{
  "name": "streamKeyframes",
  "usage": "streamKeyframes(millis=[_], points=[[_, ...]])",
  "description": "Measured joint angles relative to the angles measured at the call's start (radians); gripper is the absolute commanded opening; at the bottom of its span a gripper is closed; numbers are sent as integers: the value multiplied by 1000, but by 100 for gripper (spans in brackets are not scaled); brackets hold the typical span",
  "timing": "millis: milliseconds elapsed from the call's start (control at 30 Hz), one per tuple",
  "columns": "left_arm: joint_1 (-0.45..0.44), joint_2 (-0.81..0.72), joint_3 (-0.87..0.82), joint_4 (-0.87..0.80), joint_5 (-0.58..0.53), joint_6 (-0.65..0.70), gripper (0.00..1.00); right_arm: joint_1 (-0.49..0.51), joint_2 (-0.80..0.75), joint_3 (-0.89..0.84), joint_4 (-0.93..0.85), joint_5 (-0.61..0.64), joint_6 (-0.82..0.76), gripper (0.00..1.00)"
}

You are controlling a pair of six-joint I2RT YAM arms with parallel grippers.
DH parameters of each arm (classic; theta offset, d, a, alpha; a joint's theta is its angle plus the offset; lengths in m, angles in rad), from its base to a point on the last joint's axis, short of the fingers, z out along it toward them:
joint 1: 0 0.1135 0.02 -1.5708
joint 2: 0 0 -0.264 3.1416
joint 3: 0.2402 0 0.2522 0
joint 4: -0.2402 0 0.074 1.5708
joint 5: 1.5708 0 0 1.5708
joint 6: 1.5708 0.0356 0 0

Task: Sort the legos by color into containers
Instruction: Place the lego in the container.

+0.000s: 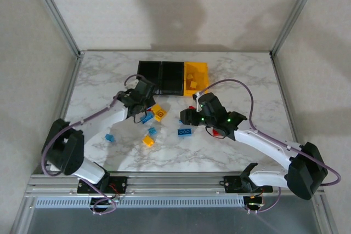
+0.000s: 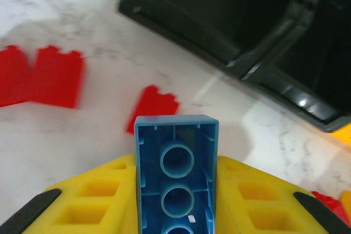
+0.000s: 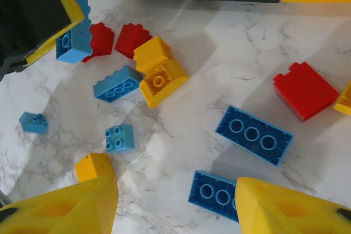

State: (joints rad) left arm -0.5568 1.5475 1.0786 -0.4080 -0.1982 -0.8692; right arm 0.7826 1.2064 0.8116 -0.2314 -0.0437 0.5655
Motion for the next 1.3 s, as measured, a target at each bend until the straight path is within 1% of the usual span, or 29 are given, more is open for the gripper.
streamKeyframes(millis=[233,400,667,767,933,1000,1067,1233,1300], points=[[-29,222,257,2,24,67,27,-26,-63,-25,-21,40,39,59],[-30,386,450,-26,31,116,28,-32,-106,-54,-31,60,68,59],[-30,612,728,-85,45,171,28,-32,-124,-83,-68,85,106,58],[-30,670,795,-111,49,180,30,-32,-130,-84,-73,96,113,58],[-30,727,850,-134,49,193,32,-34,-138,-84,-73,104,120,58],[-30,738,857,-145,49,197,35,-34,-138,-84,-75,104,120,58],[-30,744,860,-148,48,201,42,-34,-137,-84,-76,104,120,59],[-29,749,877,-159,48,214,55,-34,-137,-84,-76,104,120,59],[-29,749,880,-159,48,214,56,-34,-137,-84,-76,104,121,59]])
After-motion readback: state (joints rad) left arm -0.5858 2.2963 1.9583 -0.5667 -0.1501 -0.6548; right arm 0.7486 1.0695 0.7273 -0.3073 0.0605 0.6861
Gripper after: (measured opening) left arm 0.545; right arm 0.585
